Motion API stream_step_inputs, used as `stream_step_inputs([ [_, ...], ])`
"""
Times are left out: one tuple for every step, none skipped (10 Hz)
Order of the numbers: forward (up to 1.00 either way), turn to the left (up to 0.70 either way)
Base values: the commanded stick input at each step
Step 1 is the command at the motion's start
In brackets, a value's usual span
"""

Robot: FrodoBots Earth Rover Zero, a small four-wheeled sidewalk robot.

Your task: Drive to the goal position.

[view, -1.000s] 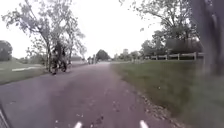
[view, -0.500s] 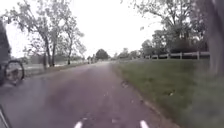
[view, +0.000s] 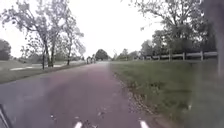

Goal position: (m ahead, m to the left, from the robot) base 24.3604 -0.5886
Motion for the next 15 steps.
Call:
stream_step_inputs([
  [1.00,0.00],
  [1.00,0.00],
  [1.00,0.00],
  [1.00,0.00],
  [1.00,0.00],
  [1.00,0.00],
  [1.00,0.00],
  [1.00,0.00],
  [1.00,0.00],
  [1.00,0.00],
  [1.00,0.00],
  [1.00,0.30],
  [1.00,0.40],
  [1.00,0.40],
  [1.00,0.40],
])
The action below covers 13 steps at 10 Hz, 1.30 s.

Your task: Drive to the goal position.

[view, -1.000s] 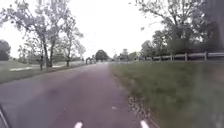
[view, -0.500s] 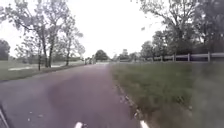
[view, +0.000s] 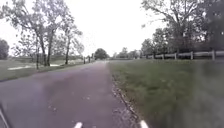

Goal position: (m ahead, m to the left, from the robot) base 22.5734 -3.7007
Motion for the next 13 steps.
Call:
stream_step_inputs([
  [1.00,0.40],
  [1.00,0.20],
  [1.00,0.00],
  [1.00,0.00],
  [1.00,0.00],
  [1.00,0.00],
  [1.00,0.00],
  [1.00,0.00],
  [1.00,0.00],
  [1.00,0.00],
  [1.00,0.00],
  [1.00,0.00],
  [1.00,0.00],
])
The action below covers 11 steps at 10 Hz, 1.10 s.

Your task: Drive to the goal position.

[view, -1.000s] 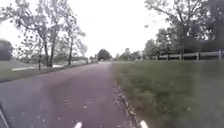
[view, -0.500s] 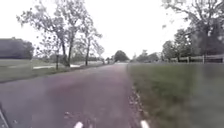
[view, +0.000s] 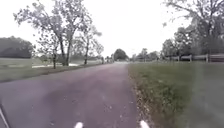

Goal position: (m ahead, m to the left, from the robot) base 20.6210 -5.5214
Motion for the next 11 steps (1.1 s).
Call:
stream_step_inputs([
  [1.00,0.00],
  [1.00,0.00],
  [1.00,0.00],
  [1.00,0.00],
  [1.00,0.00],
  [1.00,0.00],
  [1.00,0.00],
  [1.00,0.00],
  [1.00,0.00],
  [1.00,0.00],
  [1.00,0.00],
])
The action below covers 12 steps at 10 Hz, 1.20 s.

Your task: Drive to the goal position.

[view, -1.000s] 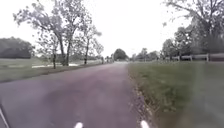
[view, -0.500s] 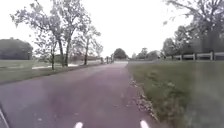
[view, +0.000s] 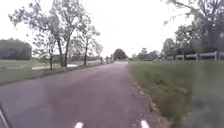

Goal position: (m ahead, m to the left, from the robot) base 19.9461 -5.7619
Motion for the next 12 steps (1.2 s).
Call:
stream_step_inputs([
  [1.00,0.00],
  [1.00,0.00],
  [1.00,0.00],
  [1.00,0.00],
  [1.00,0.00],
  [1.00,0.00],
  [1.00,0.00],
  [1.00,0.00],
  [1.00,0.00],
  [1.00,0.00],
  [1.00,0.00],
  [1.00,0.00],
])
